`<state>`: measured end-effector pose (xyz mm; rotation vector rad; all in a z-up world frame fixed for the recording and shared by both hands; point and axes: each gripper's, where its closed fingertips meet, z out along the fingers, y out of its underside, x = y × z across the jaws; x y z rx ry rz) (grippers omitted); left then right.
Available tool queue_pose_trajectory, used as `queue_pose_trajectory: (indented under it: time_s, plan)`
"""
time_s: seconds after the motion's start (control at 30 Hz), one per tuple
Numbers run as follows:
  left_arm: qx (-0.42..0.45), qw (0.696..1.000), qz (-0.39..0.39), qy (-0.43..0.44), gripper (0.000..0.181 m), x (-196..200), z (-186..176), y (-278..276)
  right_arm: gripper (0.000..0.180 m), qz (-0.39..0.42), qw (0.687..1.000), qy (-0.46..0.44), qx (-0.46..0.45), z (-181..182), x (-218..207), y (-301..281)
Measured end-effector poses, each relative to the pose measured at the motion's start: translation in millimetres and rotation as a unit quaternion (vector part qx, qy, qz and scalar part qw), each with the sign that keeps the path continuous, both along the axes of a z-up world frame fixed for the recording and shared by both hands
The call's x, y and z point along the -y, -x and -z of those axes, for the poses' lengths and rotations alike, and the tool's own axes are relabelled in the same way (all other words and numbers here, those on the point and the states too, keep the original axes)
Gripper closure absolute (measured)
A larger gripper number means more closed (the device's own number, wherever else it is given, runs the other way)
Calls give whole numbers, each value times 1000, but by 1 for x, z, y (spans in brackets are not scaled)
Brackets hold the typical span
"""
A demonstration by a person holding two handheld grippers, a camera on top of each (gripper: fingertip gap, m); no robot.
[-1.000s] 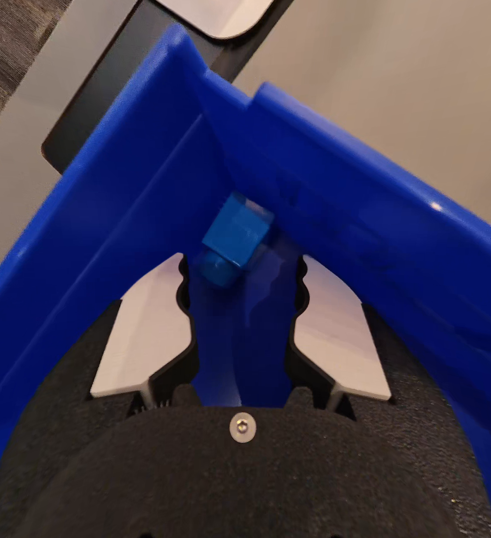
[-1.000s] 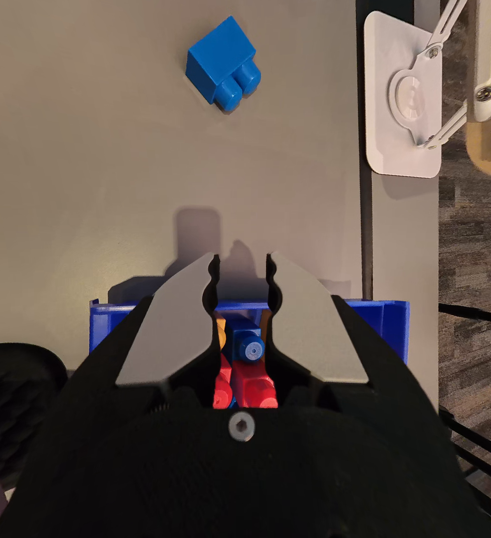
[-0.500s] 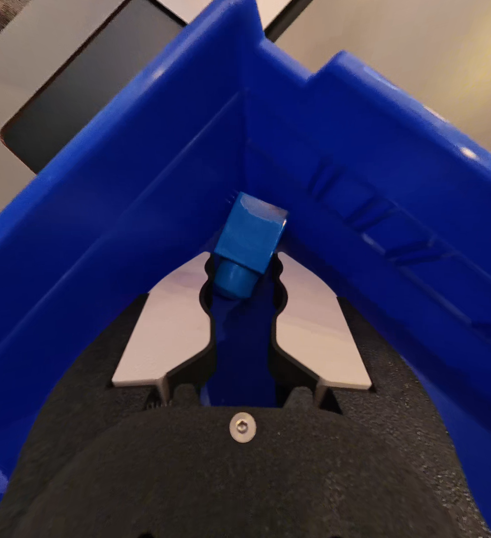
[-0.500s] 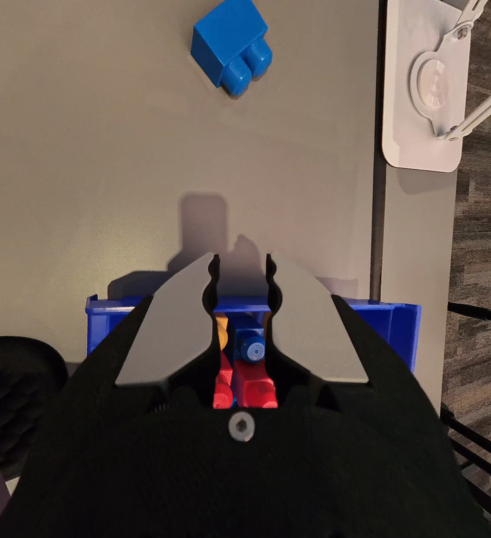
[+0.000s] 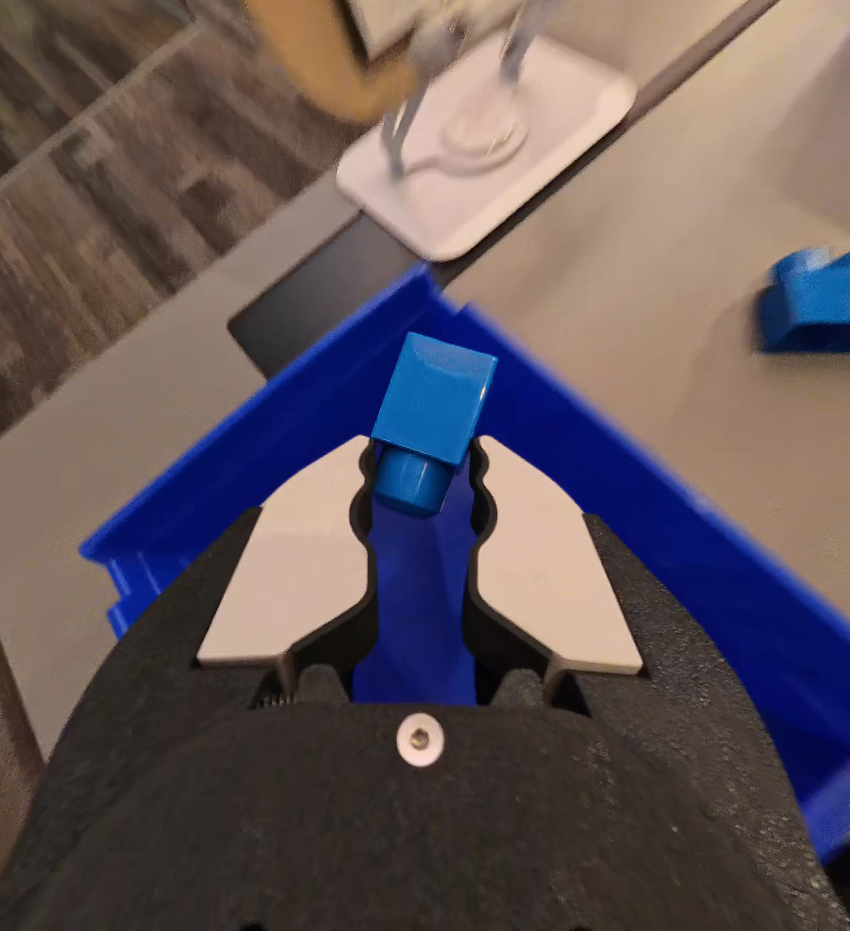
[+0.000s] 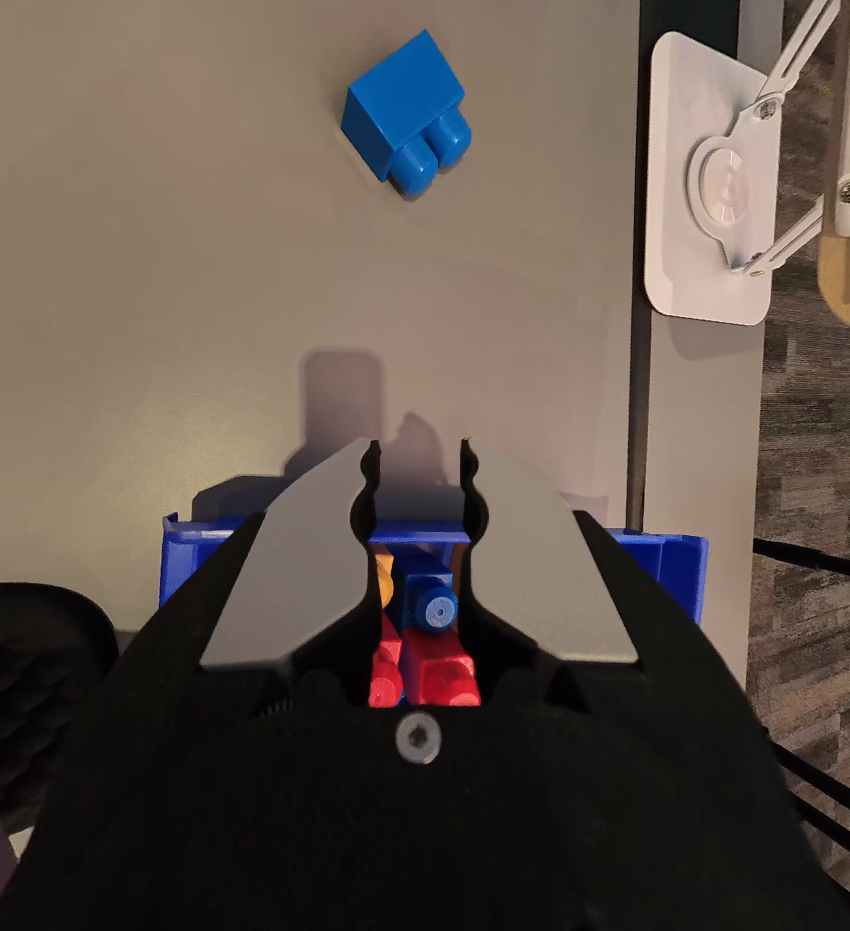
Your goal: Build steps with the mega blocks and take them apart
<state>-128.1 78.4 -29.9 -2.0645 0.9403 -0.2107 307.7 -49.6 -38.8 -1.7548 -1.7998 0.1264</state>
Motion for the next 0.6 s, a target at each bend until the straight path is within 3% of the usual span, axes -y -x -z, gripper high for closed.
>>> queue_pose_trajectory:
  time_s: [0.13,0.23,0.4,0.6]
  plan:
    - [5,988,138,-64,145,48,-60,-78,149,-4,1000,-13,-20,-13,6,0]
    - [-15,968,240,-76,145,85,-66,-153,149,-12,999,-19,-25,-20,13,-1]
    - [-6,926,377,1,145,132,-10,-263,150,-20,999,-25,-26,-25,21,-3]
    - [-52,900,429,55,145,152,69,-320,152,-22,999,-32,-35,-31,23,-10]
